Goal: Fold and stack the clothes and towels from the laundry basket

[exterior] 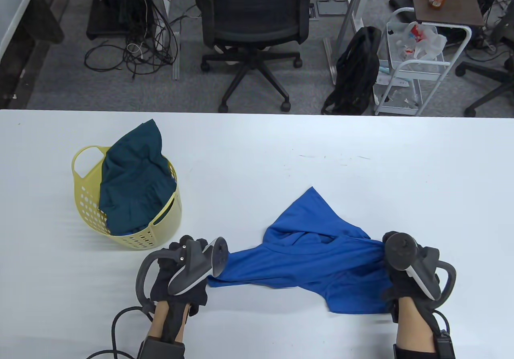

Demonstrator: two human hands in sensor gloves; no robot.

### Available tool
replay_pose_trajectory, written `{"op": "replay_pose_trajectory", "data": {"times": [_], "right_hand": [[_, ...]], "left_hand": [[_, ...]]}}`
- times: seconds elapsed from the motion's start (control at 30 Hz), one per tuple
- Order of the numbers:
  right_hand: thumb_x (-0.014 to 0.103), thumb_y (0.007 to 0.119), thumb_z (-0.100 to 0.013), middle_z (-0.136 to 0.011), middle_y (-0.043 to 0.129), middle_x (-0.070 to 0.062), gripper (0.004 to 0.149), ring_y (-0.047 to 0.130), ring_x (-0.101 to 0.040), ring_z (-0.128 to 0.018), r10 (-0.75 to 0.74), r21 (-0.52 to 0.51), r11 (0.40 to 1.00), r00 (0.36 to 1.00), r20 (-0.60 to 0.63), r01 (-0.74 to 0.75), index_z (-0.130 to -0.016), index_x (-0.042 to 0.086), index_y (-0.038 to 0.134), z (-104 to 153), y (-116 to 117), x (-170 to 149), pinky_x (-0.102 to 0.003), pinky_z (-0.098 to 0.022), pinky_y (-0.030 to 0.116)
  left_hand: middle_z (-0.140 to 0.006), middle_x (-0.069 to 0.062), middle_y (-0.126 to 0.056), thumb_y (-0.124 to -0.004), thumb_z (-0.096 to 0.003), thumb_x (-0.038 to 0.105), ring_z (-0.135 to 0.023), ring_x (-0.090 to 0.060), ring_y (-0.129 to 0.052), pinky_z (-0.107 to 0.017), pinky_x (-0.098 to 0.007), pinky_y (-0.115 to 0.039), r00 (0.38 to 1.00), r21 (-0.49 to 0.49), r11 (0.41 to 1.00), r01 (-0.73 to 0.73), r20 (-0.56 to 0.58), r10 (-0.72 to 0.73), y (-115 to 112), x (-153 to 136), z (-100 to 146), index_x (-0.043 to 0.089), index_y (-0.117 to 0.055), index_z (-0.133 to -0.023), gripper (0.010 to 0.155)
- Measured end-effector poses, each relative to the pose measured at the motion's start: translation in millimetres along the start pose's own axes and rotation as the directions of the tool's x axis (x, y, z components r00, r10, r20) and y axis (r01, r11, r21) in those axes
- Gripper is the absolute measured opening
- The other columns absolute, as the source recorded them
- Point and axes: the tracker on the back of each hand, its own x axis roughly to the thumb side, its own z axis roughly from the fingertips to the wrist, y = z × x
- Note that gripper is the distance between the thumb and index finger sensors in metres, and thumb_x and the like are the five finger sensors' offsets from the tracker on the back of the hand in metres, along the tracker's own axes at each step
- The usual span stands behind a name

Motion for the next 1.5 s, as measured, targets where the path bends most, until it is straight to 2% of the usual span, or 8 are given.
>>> {"op": "replay_pose_trajectory", "data": {"times": [0.6,0.77,0.93,1.0,1.07,1.17,1.33,1.5], "right_hand": [[0.025,0.078,-0.059,-0.095,0.075,-0.017,0.037,0.082,-0.034,-0.075,0.017,-0.083,0.996,0.999,0.031,-0.014,-0.094,0.015,0.081,3.3,-44.4,-3.5,-0.071,-0.066,0.062],[0.027,0.078,-0.059,-0.102,0.072,-0.023,0.037,0.091,-0.023,-0.061,-0.183,-0.126,0.973,0.979,0.087,0.193,-0.094,0.014,0.082,-4.9,-87.2,-13.8,-0.044,-0.047,0.084],[0.011,0.063,-0.066,-0.090,0.079,-0.040,0.041,0.101,-0.009,-0.039,-0.807,0.484,0.391,0.545,-0.229,0.783,-0.100,-0.011,0.064,-80.8,-52.9,-28.2,-0.024,-0.026,0.094],[0.010,0.062,-0.065,-0.089,0.078,-0.042,0.041,0.104,-0.028,-0.060,-0.636,0.487,0.433,0.640,-0.431,0.759,-0.099,-0.011,0.062,-106.1,-32.5,-21.5,-0.036,-0.040,0.096],[0.011,0.062,-0.062,-0.097,0.069,-0.043,0.041,0.094,-0.037,-0.078,-0.600,0.185,0.726,0.741,-0.301,0.663,-0.099,-0.006,0.063,-114.6,-63.2,-4.6,-0.046,-0.054,0.088],[0.013,0.060,-0.059,-0.109,0.055,-0.034,0.041,0.080,-0.033,-0.092,-0.692,-0.376,0.593,0.689,0.216,0.712,-0.098,0.002,0.060,-109.8,-141.4,21.5,-0.054,-0.067,0.064],[0.019,0.057,-0.061,-0.120,0.035,-0.010,0.040,0.056,-0.025,-0.109,-0.686,-0.241,0.111,0.250,0.684,0.964,-0.101,0.020,0.053,-59.7,-226.2,7.1,-0.051,-0.080,0.040],[0.019,0.060,-0.061,-0.120,0.041,-0.008,0.040,0.055,-0.027,-0.110,-0.577,-0.173,0.232,0.278,0.768,0.957,-0.100,0.023,0.059,-33.7,-200.7,-15.4,-0.052,-0.080,0.038]], "left_hand": [[-0.105,-0.005,-0.080,-0.087,-0.0501,0.046,-0.091,-0.032,-0.086,-0.070,-0.058,-0.073,0.971,0.288,0.942,0.169,-0.213,-0.109,6.8,18.7,-19.1,0.033,-0.084,-0.094,0.046],[-0.101,-0.007,-0.085,-0.082,-0.0540,0.045,-0.045,-0.005,-0.099,-0.030,-0.020,-0.088,0.956,0.349,0.932,0.100,-0.294,0.008,54.1,5.7,-33.3,0.034,-0.081,-0.096,0.044],[-0.103,-0.033,-0.080,-0.069,-0.0680,0.026,-0.046,-0.006,-0.109,-0.023,-0.013,-0.094,0.698,-0.308,0.631,-0.712,-0.217,0.682,48.4,-16.2,-108.7,0.003,-0.063,-0.108,0.046],[-0.097,-0.033,-0.085,-0.067,-0.0678,0.025,-0.058,-0.020,-0.112,-0.037,-0.020,-0.099,0.683,-0.378,0.568,-0.731,-0.399,0.612,29.7,-9.0,-148.8,-0.001,-0.059,-0.107,0.048],[-0.097,-0.027,-0.085,-0.068,-0.0633,0.028,-0.074,-0.029,-0.106,-0.051,-0.027,-0.099,0.640,0.020,0.722,-0.691,-0.448,0.625,53.3,-10.5,-165.0,0.004,-0.060,-0.104,0.048],[-0.111,-0.020,-0.066,-0.060,-0.0619,0.030,-0.093,-0.030,-0.090,-0.066,-0.029,-0.088,0.750,0.675,0.566,-0.472,-0.030,0.661,144.4,-17.2,-150.6,0.013,-0.048,-0.104,0.047],[-0.118,-0.015,-0.045,-0.053,-0.0641,0.033,-0.107,-0.030,-0.069,-0.077,-0.033,-0.074,0.870,0.906,0.198,-0.373,0.268,0.413,230.5,-46.6,-69.9,0.019,-0.033,-0.105,0.047],[-0.119,-0.016,-0.044,-0.056,-0.0646,0.033,-0.107,-0.035,-0.066,-0.076,-0.038,-0.072,0.958,0.941,0.242,-0.235,0.182,0.221,189.2,-50.9,-21.2,0.019,-0.038,-0.106,0.047]]}}
